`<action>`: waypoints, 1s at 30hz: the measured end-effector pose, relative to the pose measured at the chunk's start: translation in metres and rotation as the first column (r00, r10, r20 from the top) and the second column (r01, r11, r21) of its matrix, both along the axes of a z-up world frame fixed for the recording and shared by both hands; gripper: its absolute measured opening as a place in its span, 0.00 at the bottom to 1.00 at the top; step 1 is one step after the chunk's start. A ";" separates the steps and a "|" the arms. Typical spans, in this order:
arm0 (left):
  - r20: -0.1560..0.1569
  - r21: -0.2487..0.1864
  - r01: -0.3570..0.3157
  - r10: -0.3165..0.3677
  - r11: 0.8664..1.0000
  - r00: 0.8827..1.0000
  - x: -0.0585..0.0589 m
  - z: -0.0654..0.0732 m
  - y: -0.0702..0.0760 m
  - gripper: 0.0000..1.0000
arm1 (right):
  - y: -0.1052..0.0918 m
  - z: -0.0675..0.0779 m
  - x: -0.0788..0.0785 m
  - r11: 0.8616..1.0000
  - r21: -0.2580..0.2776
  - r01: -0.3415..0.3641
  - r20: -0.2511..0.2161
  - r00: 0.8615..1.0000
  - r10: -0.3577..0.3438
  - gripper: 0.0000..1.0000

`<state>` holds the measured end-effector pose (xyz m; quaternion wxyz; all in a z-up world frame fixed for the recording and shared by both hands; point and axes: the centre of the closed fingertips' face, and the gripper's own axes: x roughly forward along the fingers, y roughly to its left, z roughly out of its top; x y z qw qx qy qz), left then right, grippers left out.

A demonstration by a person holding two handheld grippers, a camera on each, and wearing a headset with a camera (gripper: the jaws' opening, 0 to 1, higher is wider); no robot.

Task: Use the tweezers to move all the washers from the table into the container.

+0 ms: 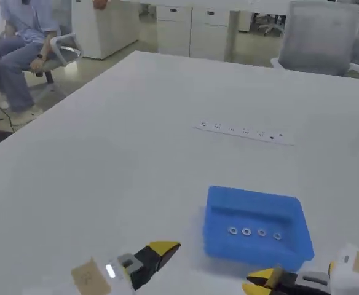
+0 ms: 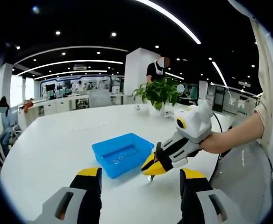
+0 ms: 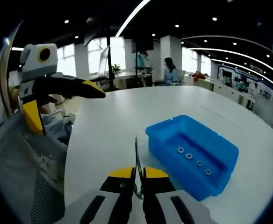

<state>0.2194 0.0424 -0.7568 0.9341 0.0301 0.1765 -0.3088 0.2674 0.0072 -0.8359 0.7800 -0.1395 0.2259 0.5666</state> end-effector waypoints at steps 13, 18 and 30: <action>0.005 0.024 0.032 -0.032 0.999 0.999 -0.003 -0.001 -0.006 0.69 | -0.007 0.009 0.003 0.997 0.048 0.064 -0.036 0.997 -0.063 0.03; 0.013 0.029 0.014 -0.015 0.999 1.000 -0.002 -0.001 -0.002 0.69 | -0.002 0.052 0.016 0.973 0.201 0.115 -0.063 0.993 -0.104 0.03; 0.036 0.003 0.003 -0.003 1.000 0.999 0.000 0.004 0.001 0.68 | 0.017 0.081 0.082 0.951 0.259 0.168 -0.081 0.985 -0.152 0.03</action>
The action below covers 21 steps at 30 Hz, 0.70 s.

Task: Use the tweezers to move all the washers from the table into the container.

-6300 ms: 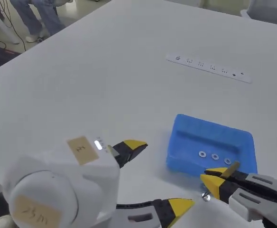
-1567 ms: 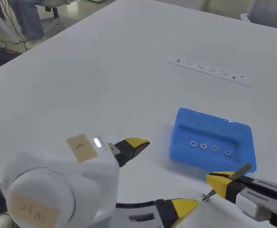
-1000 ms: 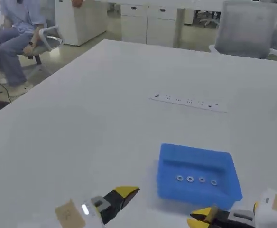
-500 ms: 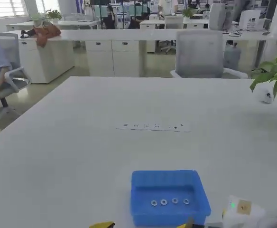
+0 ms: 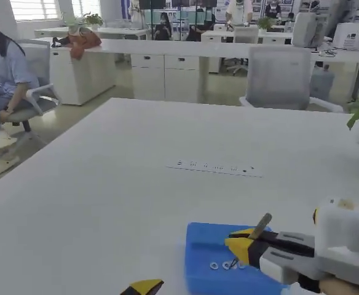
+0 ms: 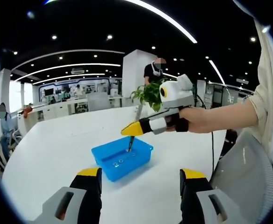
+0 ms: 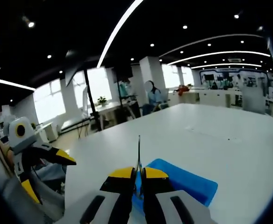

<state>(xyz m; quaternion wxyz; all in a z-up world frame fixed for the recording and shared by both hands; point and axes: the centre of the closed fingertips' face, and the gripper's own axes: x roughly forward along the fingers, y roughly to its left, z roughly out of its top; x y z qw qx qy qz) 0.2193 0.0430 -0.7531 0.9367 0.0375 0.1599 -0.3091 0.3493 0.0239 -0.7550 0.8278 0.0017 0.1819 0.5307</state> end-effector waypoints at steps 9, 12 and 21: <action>-0.005 0.004 -0.011 0.011 1.000 1.000 0.001 -0.001 0.002 0.67 | 0.027 -0.039 0.023 0.998 -0.069 -0.014 -0.107 0.994 0.006 0.03; -0.007 0.007 -0.008 0.008 1.000 1.000 0.001 -0.002 0.001 0.67 | 0.037 -0.050 0.024 0.994 -0.099 -0.037 -0.133 0.991 0.024 0.03; -0.017 0.013 -0.008 0.009 1.000 1.000 0.001 -0.003 0.002 0.67 | 0.055 -0.066 0.023 0.984 -0.144 -0.105 -0.146 0.986 0.084 0.03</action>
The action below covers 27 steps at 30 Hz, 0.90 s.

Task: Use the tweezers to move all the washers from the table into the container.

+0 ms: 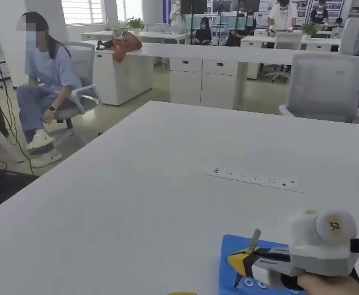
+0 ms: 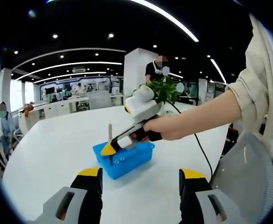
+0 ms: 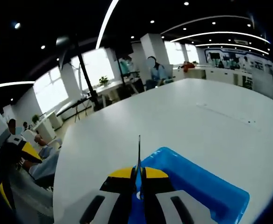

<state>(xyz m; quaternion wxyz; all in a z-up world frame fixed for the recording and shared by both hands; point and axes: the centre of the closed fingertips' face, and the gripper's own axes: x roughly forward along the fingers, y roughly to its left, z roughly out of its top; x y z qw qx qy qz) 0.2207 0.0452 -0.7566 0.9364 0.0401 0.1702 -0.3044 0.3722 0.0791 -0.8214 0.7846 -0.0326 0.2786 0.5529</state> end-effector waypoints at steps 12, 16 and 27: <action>-0.010 0.013 -0.019 0.019 1.000 1.000 0.002 -0.003 0.004 0.66 | 0.004 -0.007 0.000 0.999 -0.014 -0.038 0.011 0.999 0.038 0.04; -0.007 0.019 -0.023 0.023 1.000 1.000 0.002 -0.003 0.005 0.66 | 0.004 -0.008 0.001 0.999 -0.007 -0.035 0.008 0.999 0.035 0.04; 0.006 -0.003 -0.031 0.031 1.000 0.999 0.002 0.002 0.006 0.66 | -0.003 0.012 -0.003 0.999 0.028 -0.038 0.045 0.998 0.036 0.03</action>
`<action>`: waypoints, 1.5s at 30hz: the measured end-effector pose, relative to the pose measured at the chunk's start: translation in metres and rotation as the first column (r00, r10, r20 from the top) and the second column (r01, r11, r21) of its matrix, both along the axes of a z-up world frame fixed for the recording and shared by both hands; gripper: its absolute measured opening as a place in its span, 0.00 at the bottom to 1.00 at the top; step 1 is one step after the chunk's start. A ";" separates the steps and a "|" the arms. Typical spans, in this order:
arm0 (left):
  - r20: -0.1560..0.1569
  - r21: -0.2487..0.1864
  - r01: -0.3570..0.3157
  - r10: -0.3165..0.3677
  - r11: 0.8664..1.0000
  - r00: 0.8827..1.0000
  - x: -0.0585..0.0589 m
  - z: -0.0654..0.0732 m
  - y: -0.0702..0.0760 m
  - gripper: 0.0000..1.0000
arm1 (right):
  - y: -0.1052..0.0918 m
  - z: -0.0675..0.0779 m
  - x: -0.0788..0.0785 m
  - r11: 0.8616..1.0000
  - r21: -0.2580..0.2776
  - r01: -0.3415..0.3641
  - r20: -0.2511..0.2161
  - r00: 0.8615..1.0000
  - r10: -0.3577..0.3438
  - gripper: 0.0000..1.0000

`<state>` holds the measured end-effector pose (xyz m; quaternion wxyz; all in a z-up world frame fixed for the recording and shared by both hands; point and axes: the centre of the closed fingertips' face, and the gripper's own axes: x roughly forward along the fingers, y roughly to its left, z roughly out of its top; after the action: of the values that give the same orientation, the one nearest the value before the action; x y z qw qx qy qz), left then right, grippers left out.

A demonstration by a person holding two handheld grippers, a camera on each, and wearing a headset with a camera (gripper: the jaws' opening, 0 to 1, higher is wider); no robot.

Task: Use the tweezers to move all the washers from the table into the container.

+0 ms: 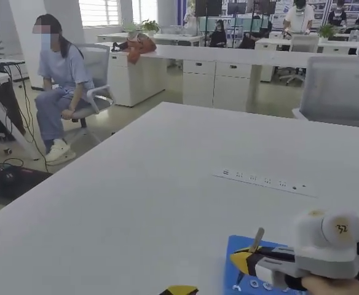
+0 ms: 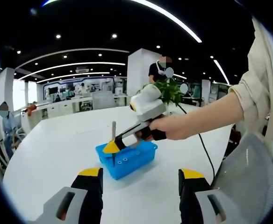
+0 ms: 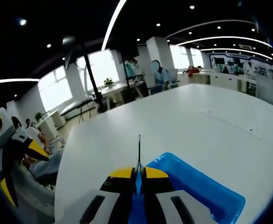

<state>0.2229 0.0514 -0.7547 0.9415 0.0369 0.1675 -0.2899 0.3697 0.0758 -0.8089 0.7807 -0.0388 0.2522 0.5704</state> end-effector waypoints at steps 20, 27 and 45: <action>-0.089 -0.033 0.288 -0.290 0.957 0.953 -0.020 0.003 -0.046 0.43 | -0.084 0.052 -0.095 0.990 -0.053 -0.131 0.081 0.988 0.135 0.03; -0.092 -0.069 0.405 -0.410 0.912 0.907 -0.012 0.017 -0.061 0.33 | -0.097 0.025 -0.133 0.959 -0.159 -0.233 0.041 0.969 0.243 0.03; -0.177 -0.028 0.653 -0.647 0.756 0.742 0.006 -0.007 -0.084 0.20 | -0.104 -0.033 -0.155 0.847 -0.402 -0.349 0.005 0.924 0.383 0.03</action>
<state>0.2294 -0.0330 -0.7617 0.7620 0.0843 0.2314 -0.5989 0.2142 -0.0284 -0.8421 0.6435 -0.2664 0.3160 0.6443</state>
